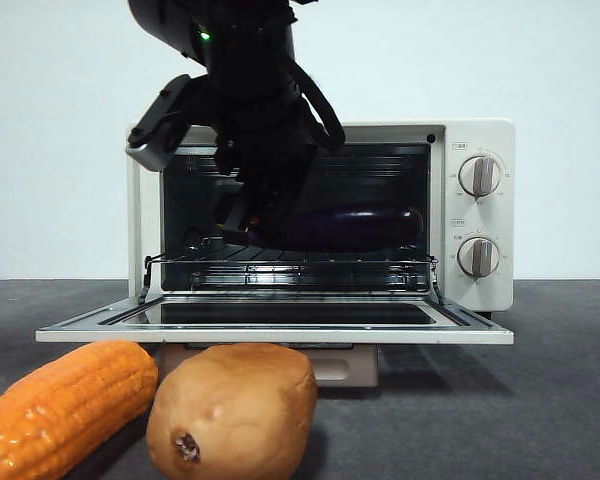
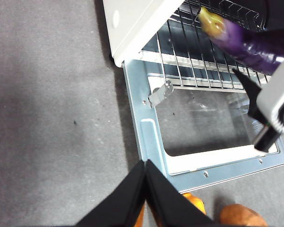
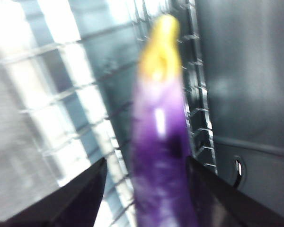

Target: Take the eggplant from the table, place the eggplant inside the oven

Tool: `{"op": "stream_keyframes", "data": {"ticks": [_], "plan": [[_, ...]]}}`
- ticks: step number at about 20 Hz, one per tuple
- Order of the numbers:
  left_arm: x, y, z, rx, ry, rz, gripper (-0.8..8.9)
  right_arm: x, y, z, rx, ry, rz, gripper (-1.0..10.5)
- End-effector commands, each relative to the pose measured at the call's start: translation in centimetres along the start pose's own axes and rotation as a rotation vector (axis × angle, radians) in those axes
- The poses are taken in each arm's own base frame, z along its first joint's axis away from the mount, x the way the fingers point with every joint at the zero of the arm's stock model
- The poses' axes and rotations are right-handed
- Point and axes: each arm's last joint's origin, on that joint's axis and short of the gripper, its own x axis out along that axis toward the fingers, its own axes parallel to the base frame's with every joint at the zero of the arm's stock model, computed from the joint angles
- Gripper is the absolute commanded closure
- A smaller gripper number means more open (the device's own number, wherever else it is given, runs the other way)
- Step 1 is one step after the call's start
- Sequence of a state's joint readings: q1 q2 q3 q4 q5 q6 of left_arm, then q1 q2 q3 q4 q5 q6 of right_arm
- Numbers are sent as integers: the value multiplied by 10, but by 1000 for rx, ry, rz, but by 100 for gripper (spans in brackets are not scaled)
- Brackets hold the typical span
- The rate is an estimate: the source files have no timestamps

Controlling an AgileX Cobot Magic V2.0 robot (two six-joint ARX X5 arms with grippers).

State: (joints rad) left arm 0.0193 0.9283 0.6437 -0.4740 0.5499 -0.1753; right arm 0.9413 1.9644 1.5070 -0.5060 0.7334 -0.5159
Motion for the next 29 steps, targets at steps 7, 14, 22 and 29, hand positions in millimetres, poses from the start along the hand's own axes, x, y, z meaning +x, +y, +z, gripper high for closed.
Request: {"op": "stream_keyframes", "data": {"ticks": [7, 14, 22, 29], "plan": [[18, 10, 2, -35, 62, 7, 810, -55, 8, 8, 14, -63, 42, 807], [63, 36, -5, -121, 219, 24, 810, -139, -41, -26, 151, -287, 421, 942], [99, 40, -14, -152, 361, -36, 810, -208, -96, -77, 261, -495, 413, 942], [118, 40, -11, -173, 400, -179, 810, -236, -115, -109, 301, -558, 388, 942]]}}
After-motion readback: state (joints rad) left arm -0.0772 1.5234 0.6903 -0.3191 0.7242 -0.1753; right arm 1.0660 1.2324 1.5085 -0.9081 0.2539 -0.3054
